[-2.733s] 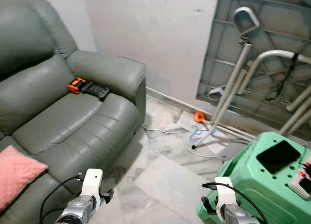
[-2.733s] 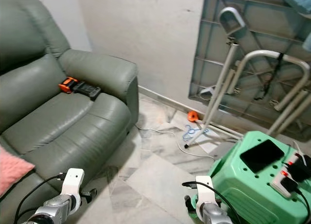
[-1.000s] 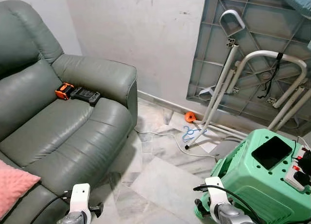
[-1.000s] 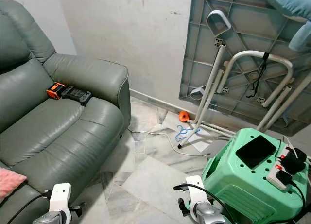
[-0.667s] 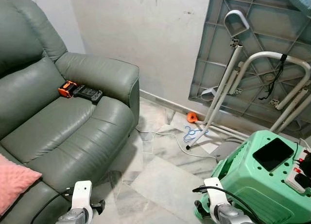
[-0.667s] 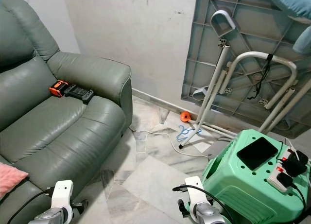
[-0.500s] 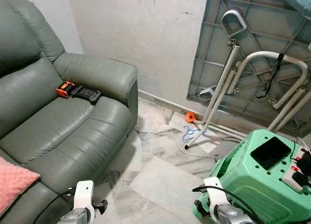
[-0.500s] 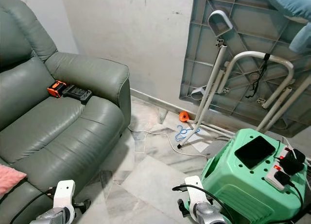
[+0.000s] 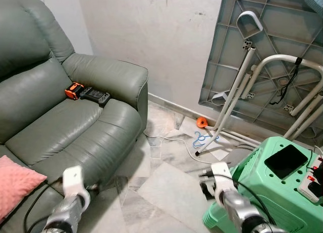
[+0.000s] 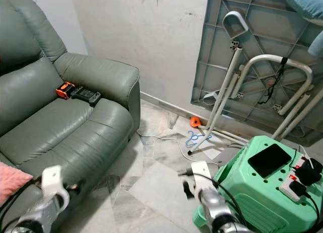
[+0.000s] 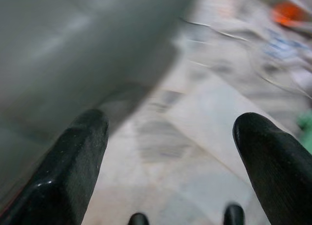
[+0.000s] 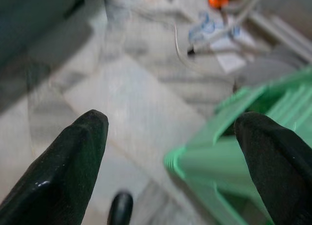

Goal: Move the pillow to the sofa

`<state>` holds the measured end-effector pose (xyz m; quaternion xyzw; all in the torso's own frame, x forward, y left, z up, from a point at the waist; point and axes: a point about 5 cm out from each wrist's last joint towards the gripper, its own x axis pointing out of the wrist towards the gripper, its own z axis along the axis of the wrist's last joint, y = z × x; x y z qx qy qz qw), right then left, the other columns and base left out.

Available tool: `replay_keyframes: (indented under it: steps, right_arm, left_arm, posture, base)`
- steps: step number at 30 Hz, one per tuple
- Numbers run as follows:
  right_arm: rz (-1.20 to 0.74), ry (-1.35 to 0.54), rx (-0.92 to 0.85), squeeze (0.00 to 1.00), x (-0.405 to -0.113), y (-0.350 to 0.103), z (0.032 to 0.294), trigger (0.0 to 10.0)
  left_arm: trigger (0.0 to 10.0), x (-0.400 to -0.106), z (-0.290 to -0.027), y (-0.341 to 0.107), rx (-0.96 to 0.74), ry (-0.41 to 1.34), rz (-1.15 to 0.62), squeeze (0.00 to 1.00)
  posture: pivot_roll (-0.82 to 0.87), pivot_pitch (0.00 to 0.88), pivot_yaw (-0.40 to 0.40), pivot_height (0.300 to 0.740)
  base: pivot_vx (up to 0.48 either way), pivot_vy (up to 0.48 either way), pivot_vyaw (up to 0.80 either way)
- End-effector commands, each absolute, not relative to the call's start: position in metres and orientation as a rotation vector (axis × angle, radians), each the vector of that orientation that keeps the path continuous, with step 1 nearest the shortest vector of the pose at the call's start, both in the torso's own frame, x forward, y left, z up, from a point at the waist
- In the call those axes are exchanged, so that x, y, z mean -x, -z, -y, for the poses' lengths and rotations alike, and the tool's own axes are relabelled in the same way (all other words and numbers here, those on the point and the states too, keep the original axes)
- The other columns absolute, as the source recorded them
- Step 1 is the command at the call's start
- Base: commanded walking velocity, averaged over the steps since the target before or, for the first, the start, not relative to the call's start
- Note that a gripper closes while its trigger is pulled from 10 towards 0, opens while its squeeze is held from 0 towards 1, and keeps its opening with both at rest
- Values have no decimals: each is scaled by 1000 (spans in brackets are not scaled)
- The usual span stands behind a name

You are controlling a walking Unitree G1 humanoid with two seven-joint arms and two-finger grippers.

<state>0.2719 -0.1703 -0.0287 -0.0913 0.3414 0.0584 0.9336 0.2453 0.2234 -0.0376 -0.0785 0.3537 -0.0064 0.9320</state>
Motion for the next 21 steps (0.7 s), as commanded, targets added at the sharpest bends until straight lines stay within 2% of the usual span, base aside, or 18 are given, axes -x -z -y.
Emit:
replay_keyframes:
  steps: [1,4,10,15,21]
  right_arm:
    - [-694,-126,201,0,-271,29,172,10000]
    - [-687,-109,194,0,-270,29,178,10000]
    - [-690,-58,137,0,-259,34,199,10000]
    - [-663,-10,68,0,-240,39,221,10000]
    - [-718,37,46,0,-215,52,233,10000]
  left_arm:
    - [10000,-235,-216,46,78,150,-781,0]
    - [10000,-234,-209,46,-16,279,-793,0]
    - [10000,-231,-211,43,-36,368,-743,0]
    - [10000,-225,-219,40,73,305,-617,0]
    - [10000,-208,-222,52,156,162,-645,0]
  posture:
    - [-17,0,-4,740]
    - [-19,0,-2,740]
    - [-27,0,0,740]
    - [-33,0,-4,740]
    - [-31,0,-12,740]
  base:
    - [0,0,0]
    - [0,0,0]
    - [0,0,0]
    - [0,0,0]
    - [0,0,0]
